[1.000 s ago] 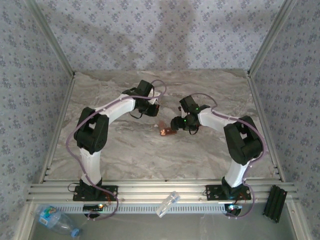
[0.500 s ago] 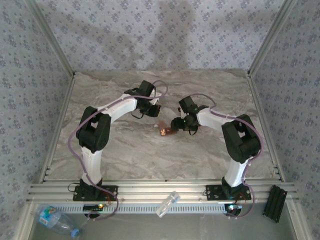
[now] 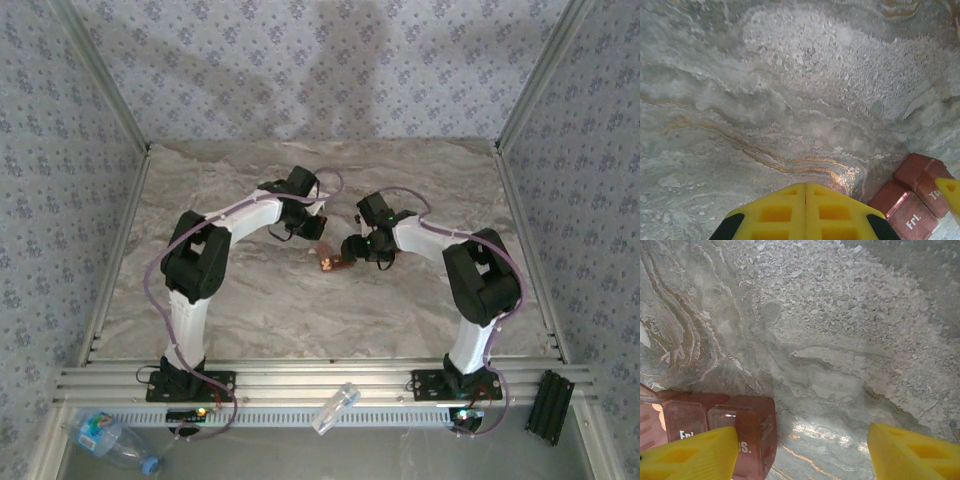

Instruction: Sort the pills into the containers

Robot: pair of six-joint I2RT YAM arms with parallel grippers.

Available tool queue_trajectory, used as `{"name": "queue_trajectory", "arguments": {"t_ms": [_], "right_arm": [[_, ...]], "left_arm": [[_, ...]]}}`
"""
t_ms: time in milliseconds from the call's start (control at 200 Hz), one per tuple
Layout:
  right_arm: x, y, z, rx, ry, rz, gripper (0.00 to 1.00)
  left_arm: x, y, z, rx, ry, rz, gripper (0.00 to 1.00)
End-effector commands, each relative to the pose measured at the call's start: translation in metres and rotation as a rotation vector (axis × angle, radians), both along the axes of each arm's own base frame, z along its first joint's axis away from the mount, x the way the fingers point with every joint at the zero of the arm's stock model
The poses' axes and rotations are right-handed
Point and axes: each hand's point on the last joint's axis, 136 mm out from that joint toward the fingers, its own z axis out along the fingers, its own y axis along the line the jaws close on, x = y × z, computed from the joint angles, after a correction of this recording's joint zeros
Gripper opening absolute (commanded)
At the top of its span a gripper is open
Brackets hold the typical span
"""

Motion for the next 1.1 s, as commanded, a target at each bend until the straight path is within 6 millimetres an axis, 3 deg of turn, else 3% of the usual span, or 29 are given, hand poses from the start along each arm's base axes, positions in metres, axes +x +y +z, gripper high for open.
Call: {"name": "queue_trajectory", "arguments": {"t_ms": [0,335,715,859,1099], "right_arm": [[-0.004,-0.009,-0.016,-0.07,0.03,-0.005,0.7],[-0.004,-0.011,-0.02,-0.079,0.035,-0.01,0.7],[-0.007,-0.012,-0.024,-0.084,0.042,-0.015,0.69],[-0.007,-0.012,-0.025,-0.086,0.044,-0.013,0.69],[-0.007,-0.012,-0.026,-0.087,0.043,-0.014,0.68]], "left_arm": [[-0.006,-0.003,-0.002,0.013,0.016,-0.028,0.0],[-0.028,-0.013,0.002,-0.024,0.05,-0.082,0.0],[-0.045,-0.018,0.022,-0.051,0.024,-0.102,0.0],[-0.043,-0.011,0.023,-0.027,-0.004,-0.079,0.0],[-0.026,0.018,0.011,0.078,-0.051,0.036,0.0]]}}
